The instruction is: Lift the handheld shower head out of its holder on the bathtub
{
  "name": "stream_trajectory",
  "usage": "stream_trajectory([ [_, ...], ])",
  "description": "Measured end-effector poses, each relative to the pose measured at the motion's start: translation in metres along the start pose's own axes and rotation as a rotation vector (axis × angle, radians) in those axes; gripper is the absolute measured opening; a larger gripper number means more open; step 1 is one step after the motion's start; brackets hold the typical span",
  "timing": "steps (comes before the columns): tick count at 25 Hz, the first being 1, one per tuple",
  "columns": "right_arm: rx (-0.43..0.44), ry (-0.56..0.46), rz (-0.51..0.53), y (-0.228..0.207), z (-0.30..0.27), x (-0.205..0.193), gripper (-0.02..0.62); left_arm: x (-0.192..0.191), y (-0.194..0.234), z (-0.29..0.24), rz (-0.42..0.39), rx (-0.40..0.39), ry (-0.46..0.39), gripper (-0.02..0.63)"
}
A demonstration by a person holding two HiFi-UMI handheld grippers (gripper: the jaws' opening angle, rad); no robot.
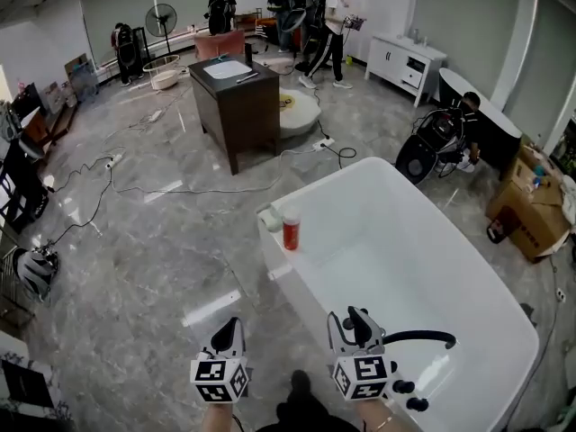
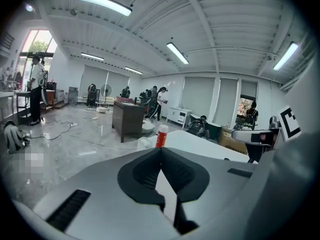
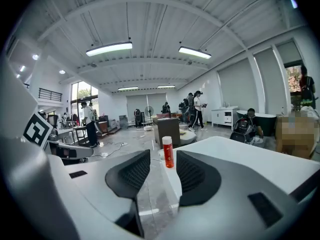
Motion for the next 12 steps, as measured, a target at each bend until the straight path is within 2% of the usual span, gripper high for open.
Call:
stream_trajectory([
  [12,-0.158,0.062,-0.037,-0.071,-0.023,-0.033,0.158,-0.003,-0.043,-0.095,-0.052,-0.151,0.066,0.017],
])
Point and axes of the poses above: the fingertips, and each gripper's own axes: z backward along the fingers, y to its left, x out of its top, the point moved 9 cm from there along z, backward along the fingers, and after that the axes turned 12 degrees about -x, right-handed, at the moved point
